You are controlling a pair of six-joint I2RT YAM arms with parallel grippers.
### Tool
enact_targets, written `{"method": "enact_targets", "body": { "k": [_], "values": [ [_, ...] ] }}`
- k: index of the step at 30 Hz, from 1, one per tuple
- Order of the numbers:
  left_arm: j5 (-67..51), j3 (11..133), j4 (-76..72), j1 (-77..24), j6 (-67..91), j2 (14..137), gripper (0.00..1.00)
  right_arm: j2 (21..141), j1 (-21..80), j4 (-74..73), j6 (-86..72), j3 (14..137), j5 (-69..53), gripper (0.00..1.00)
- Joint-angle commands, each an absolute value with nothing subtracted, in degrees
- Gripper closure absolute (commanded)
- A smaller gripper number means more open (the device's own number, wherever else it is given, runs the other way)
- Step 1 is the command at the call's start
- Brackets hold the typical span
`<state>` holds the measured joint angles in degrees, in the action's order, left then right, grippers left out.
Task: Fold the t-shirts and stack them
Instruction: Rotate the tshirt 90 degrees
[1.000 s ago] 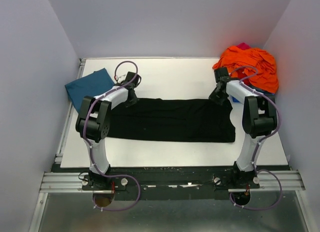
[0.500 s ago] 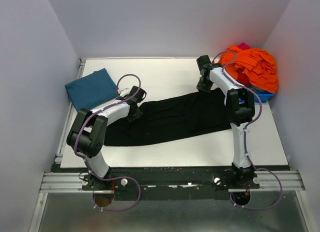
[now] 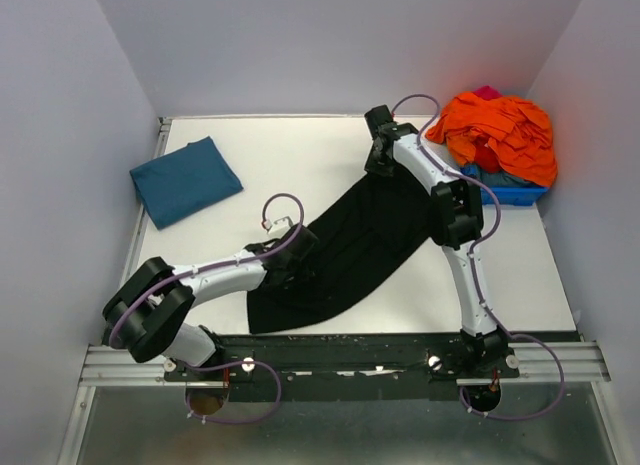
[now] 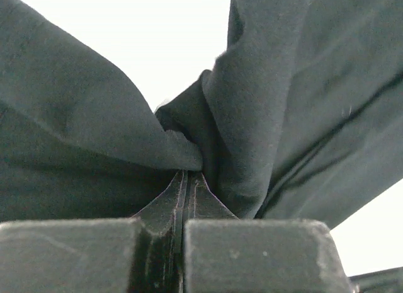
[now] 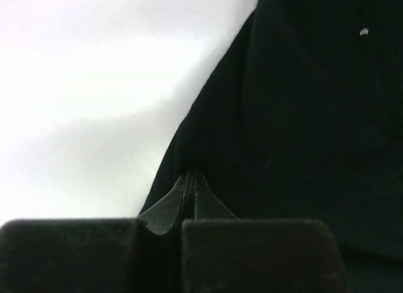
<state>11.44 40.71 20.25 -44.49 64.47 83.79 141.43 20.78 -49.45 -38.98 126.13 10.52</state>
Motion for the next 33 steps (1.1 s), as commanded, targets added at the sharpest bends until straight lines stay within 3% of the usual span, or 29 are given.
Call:
{"method": "enact_targets", "body": {
  "k": [1, 6, 11, 13, 16, 19, 20, 22, 24, 25, 29, 33],
  "values": [
    [-2.1, 34.0, 24.6, -49.2, 67.2, 81.8, 1.0, 147.4, 24.7, -46.3, -39.5, 134.5, 0.5, 0.99],
    [4.5, 39.0, 29.3, -46.2, 60.4, 74.6, 1.0, 149.7, 26.0, -38.8, -39.8, 138.5, -9.8, 0.99],
    [-1.2, 44.8, 31.1, -33.9, 49.6, 71.6, 0.97, 145.9, 25.9, -33.5, -37.0, 140.4, -12.1, 0.99],
    [-1.0, 47.1, 31.3, -31.3, 46.2, 71.1, 0.93, 142.1, 25.8, -31.0, -33.9, 138.3, -13.5, 0.86],
    [-1.3, 50.5, 31.2, -28.1, 42.0, 72.3, 0.88, 132.1, 25.1, -25.9, -30.6, 127.7, -13.0, 0.68],
    [-4.1, 52.2, 26.0, -24.9, 39.7, 76.0, 0.84, 121.8, 23.9, -21.8, -30.9, 115.4, -10.3, 0.65],
    [-5.7, 52.6, 22.7, -24.1, 39.4, 77.6, 0.78, 118.7, 23.2, -20.8, -31.7, 110.9, -10.2, 0.64],
    [-6.8, 54.1, 17.4, -23.3, 38.9, 80.6, 0.54, 113.0, 21.7, -18.6, -34.3, 101.7, -10.2, 0.61],
    [-6.4, 56.7, 13.5, -22.9, 38.1, 83.7, 0.29, 106.9, 20.8, -16.1, -36.6, 88.6, -10.1, 0.49],
    [-6.2, 58.3, 11.7, -22.8, 37.4, 85.2, 0.25, 103.5, 20.7, -14.2, -37.4, 83.5, -9.4, 0.48],
    [-10.3, 67.3, 8.6, -21.7, 35.3, 94.0, 0.22, 92.7, 19.8, -11.4, -39.1, 66.6, -4.8, 0.38],
    [-11.9, 75.1, 10.7, -20.6, 34.5, 102.5, 0.28, 86.1, 15.8, -11.3, -39.6, 57.1, -6.4, 0.32]
  ]
}}
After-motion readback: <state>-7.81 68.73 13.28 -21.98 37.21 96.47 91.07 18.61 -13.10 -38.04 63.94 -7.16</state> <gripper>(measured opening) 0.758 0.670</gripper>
